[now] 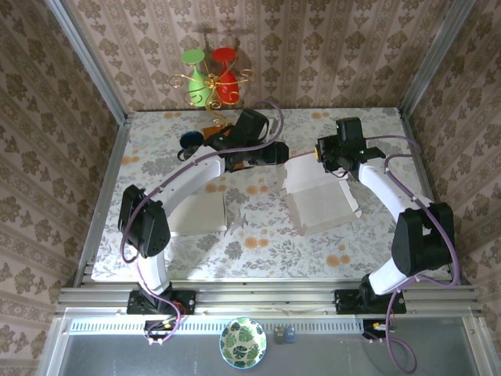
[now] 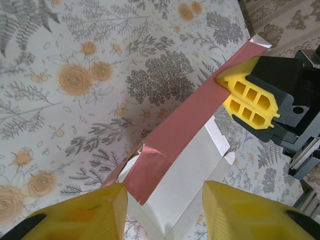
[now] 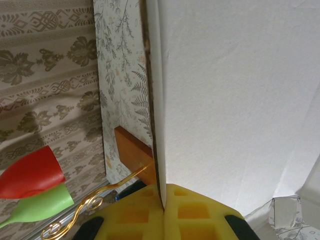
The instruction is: Fold the paper box
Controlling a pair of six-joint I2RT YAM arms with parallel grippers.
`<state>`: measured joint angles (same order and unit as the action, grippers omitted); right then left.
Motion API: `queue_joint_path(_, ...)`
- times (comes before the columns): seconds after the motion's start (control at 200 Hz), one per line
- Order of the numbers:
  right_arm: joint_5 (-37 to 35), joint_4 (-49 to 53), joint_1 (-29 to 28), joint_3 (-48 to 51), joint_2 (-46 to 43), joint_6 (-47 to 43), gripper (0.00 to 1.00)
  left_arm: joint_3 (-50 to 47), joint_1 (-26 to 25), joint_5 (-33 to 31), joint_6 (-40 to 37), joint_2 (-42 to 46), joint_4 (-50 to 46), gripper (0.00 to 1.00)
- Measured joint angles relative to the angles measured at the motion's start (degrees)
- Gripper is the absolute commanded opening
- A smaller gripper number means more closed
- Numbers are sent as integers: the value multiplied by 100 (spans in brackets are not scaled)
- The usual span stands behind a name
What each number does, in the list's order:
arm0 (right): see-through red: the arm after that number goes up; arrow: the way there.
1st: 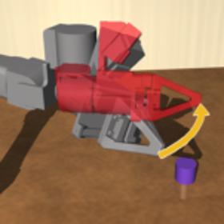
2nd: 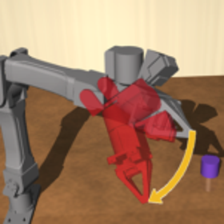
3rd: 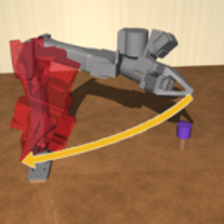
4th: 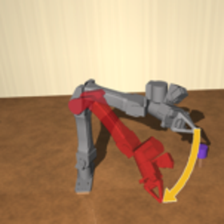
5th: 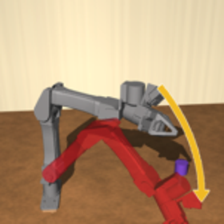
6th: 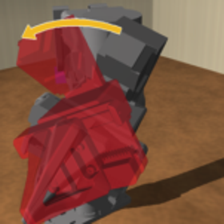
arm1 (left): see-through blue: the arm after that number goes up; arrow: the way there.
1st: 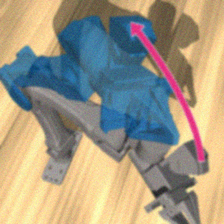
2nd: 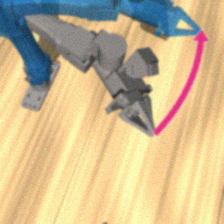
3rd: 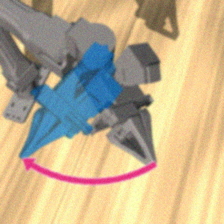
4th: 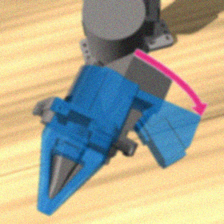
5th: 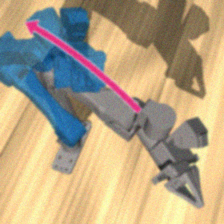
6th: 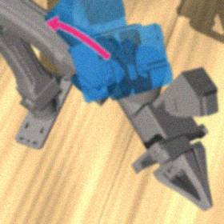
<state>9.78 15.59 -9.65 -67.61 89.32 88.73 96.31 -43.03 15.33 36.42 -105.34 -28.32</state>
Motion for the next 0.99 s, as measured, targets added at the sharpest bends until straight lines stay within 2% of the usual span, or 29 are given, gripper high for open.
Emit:
queue_joint_path(0.41,42,-415,0,352,0,24,0,0,-61,103,1803,-17,33,45)
queue_joint_path(0.995,101,-649,0,636,-151,155,0,273,-227,291,2406,-638,37,41)
